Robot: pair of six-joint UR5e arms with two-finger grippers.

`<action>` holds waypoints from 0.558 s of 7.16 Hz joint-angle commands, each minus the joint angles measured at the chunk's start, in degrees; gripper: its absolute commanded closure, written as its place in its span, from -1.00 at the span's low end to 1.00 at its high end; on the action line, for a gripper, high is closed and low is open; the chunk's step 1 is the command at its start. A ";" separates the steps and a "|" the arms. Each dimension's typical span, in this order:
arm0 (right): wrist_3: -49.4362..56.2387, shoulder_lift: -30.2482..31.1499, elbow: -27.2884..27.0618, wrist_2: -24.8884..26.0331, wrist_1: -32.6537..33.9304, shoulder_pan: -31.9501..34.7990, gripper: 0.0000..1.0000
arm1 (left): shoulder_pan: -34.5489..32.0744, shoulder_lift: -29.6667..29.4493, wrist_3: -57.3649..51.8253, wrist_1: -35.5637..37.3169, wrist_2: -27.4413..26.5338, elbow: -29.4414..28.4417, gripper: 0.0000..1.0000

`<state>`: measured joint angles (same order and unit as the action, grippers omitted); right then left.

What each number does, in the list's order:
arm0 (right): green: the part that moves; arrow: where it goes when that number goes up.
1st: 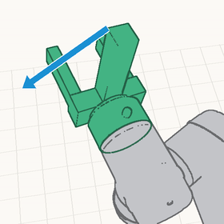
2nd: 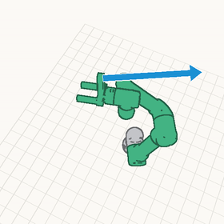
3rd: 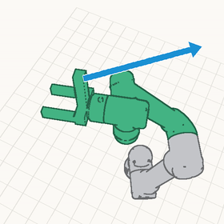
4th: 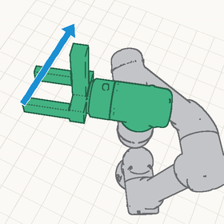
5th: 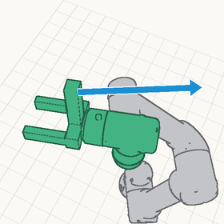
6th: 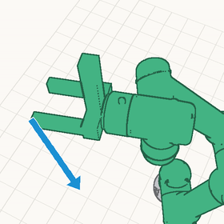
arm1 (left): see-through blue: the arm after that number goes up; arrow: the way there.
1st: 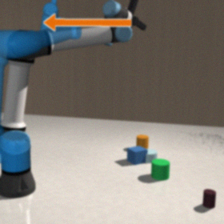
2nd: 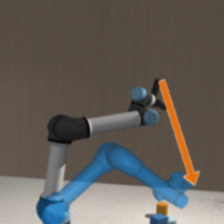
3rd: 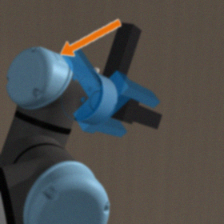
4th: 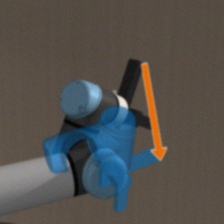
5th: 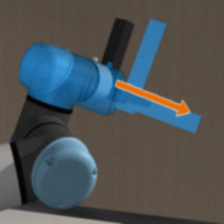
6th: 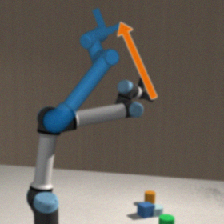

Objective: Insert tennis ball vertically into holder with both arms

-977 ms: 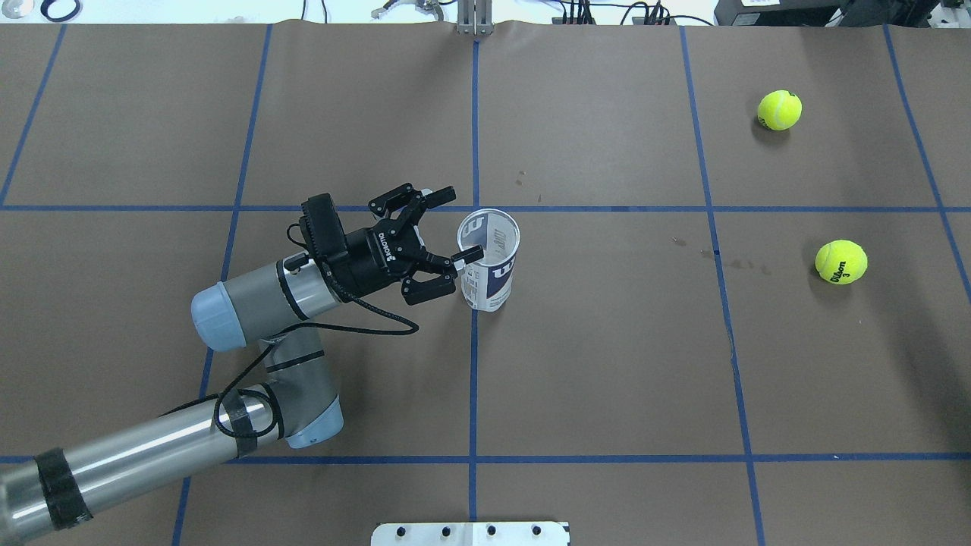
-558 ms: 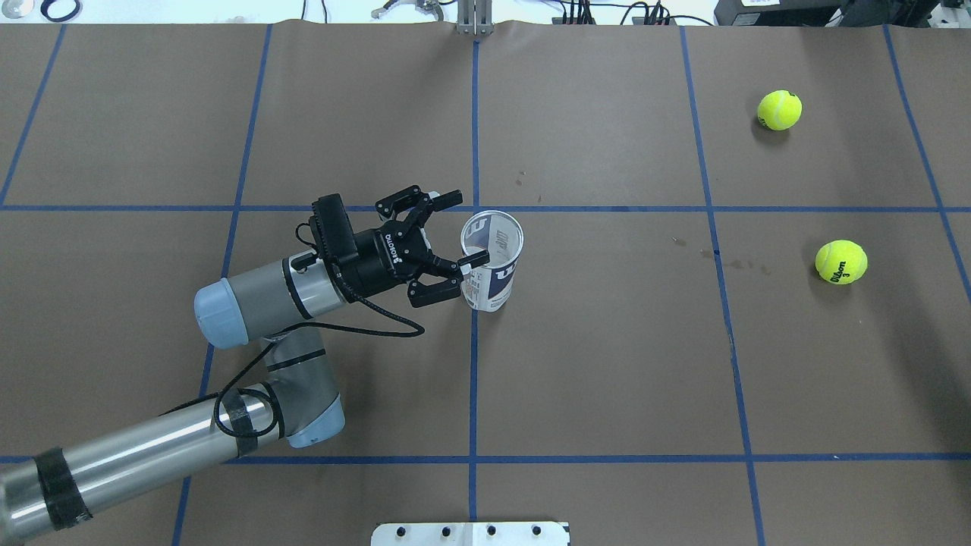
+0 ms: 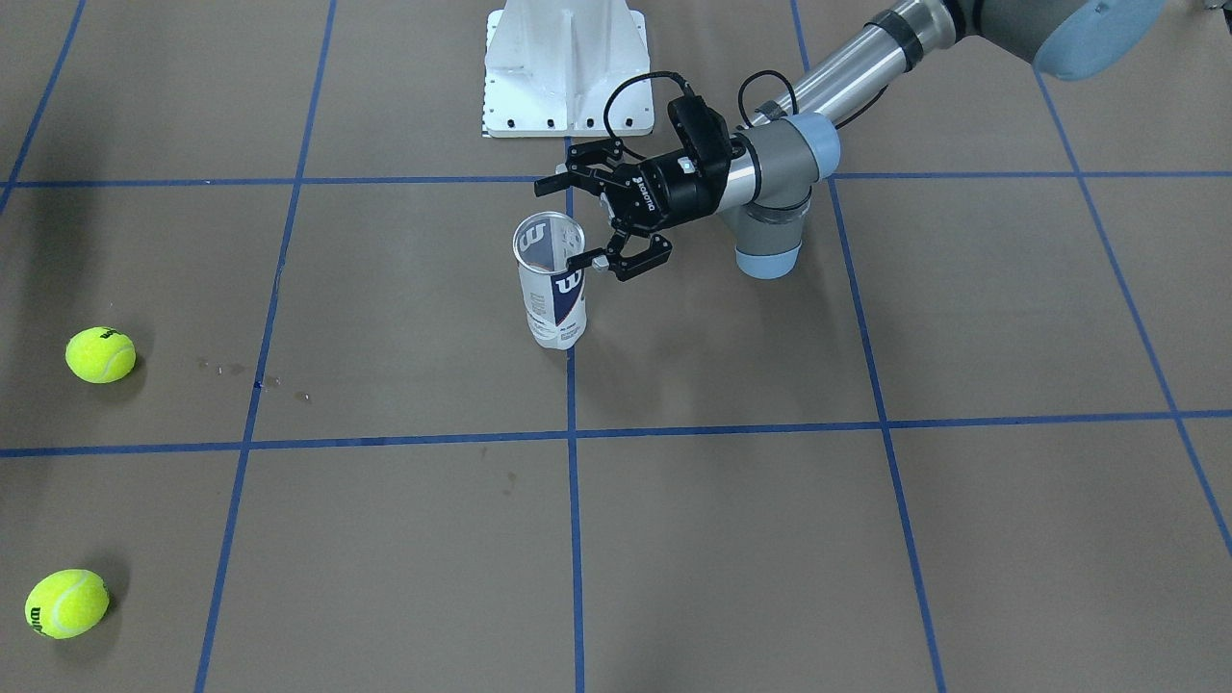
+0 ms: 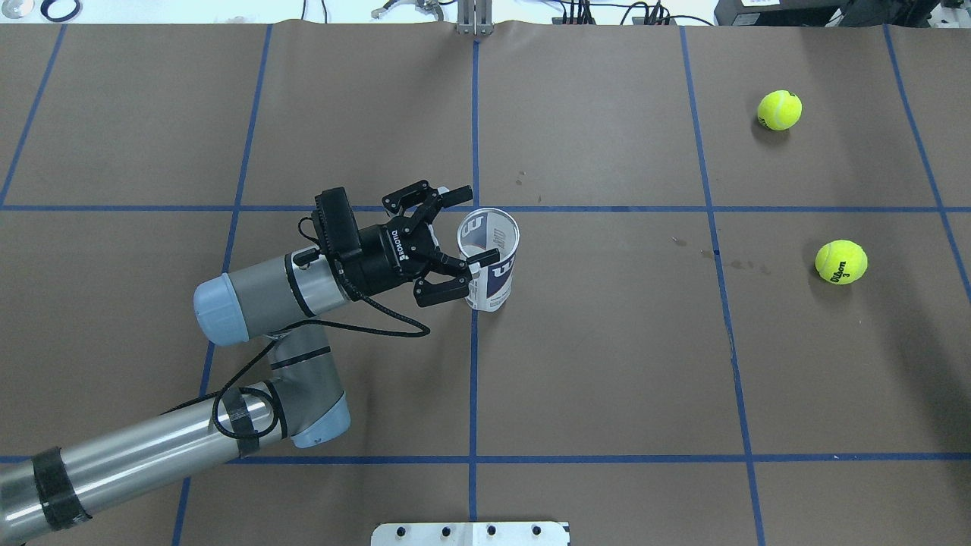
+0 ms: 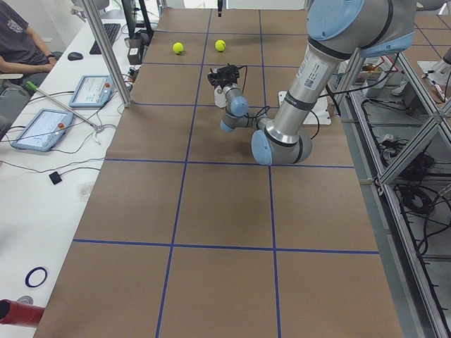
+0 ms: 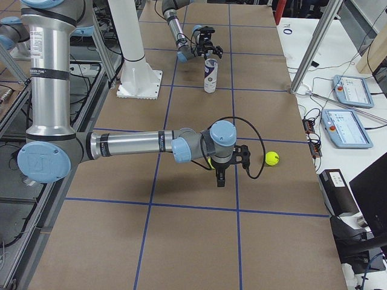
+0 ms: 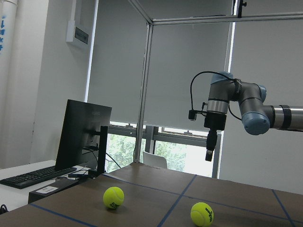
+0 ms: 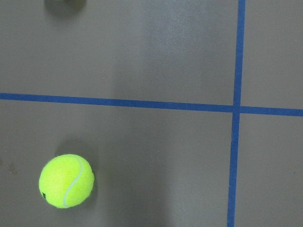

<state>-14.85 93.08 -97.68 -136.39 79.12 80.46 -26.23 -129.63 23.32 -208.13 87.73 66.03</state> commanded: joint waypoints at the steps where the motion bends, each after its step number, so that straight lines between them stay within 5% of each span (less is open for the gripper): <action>1: 0.00 0.00 0.38 -0.02 0.07 -0.04 -0.99 | 0.30 0.87 -0.29 0.36 -0.01 -0.02 -1.00; 4: 0.09 0.00 0.38 0.15 -1.67 -1.87 -0.99 | 0.30 0.87 -0.47 0.45 -0.01 -0.29 -1.00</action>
<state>-14.80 93.08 -97.35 -136.41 78.70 79.93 -25.94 -128.73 22.89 -207.76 87.72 65.82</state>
